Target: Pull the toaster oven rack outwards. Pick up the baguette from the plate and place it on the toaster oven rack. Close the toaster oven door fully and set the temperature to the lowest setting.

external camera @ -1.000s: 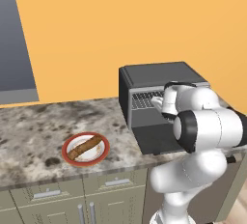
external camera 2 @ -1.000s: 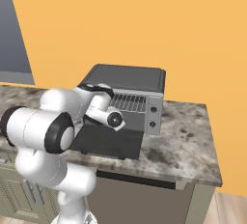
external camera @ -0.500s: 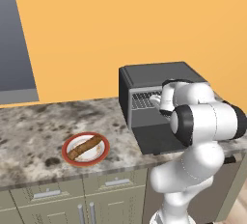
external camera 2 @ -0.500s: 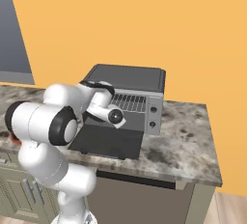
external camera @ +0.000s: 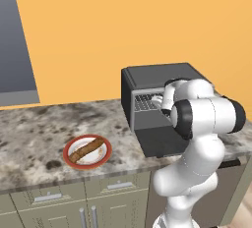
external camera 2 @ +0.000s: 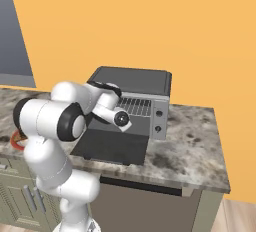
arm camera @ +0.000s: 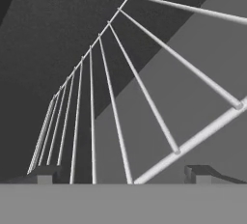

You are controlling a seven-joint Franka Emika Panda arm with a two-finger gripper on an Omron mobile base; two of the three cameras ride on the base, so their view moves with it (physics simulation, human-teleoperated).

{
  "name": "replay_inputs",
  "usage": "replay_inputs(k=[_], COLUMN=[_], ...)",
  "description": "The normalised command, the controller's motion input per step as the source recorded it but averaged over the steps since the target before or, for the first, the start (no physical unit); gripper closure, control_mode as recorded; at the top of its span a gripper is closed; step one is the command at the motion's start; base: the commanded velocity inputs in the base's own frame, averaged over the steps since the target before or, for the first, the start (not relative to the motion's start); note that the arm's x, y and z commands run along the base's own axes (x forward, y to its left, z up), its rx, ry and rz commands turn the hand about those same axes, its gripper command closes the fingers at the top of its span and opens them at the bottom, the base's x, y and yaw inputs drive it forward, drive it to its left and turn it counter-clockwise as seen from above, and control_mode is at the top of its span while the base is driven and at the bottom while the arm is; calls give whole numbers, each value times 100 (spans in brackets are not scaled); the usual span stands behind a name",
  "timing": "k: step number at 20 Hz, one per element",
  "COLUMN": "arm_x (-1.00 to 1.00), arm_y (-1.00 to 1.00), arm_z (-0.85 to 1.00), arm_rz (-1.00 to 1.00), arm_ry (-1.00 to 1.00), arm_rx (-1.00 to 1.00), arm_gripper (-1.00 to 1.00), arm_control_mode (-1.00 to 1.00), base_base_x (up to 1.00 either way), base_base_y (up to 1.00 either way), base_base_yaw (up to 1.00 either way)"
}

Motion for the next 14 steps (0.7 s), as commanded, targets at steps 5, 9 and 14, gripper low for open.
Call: replay_inputs(k=[5, 9, 14], arm_x=[20, 17, 12], arm_y=[0, 0, 0], arm_z=[-19, -12, -8], arm_rz=[0, 0, 0], arm_ry=[-2, -4, 0], arm_rx=[0, 0, 0], arm_gripper=[-100, -100, -100], arm_control_mode=[-100, -100, -100], base_base_x=[0, 0, 0], base_base_y=[0, 0, 0], base_base_yaw=[0, 0, 0])
